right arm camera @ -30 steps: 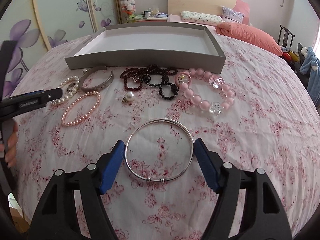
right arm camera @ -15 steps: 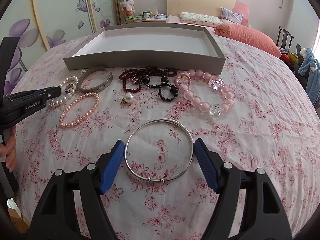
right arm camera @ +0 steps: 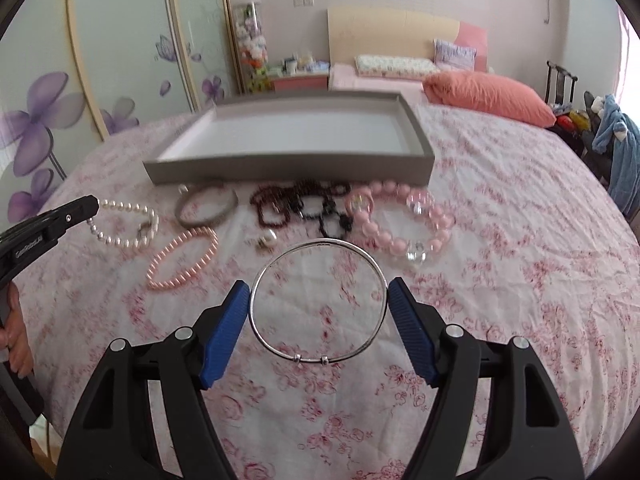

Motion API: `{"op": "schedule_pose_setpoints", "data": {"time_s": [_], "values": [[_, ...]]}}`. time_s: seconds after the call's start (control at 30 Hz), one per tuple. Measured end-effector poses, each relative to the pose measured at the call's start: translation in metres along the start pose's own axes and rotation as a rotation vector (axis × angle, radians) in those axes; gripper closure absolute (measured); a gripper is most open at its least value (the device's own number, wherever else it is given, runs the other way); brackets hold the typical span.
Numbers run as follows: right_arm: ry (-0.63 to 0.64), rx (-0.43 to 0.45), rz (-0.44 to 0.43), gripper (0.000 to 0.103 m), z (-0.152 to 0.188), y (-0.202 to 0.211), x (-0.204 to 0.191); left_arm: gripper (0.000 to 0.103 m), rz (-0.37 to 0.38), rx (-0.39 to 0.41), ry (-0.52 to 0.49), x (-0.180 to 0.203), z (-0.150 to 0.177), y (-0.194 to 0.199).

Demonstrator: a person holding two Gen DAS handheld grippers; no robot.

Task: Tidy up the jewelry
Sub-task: 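Grasp the silver bangle with the right tool while the left tool grasps the white pearl bracelet, then carry the bangle into the grey tray with the right tool while the left tool places the pearl bracelet there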

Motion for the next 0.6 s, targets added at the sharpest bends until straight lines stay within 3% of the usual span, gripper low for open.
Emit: {"op": "schedule_pose_setpoints", "data": {"time_s": [0.33, 0.6], "values": [[0.014, 0.207, -0.025, 0.032, -0.019, 0.031, -0.015, 0.093, 0.006, 0.141, -0.051, 0.024, -0.018, 0.036], [0.007, 0.346, -0.032, 0.032, -0.045, 0.043, -0.018, 0.093, -0.012, 0.215, -0.085, 0.037, -0.040, 0.043]]}}
Point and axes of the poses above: each gripper's, at about its wrist camera, not at the fingertips, and y roughly against the way its jaws point, x to its right, z to its underside, the point moved 1 cm from there along -y, roughly the way its jaws point, and after that the axes turned 8 degrees about -y, right-handed, at the moved point
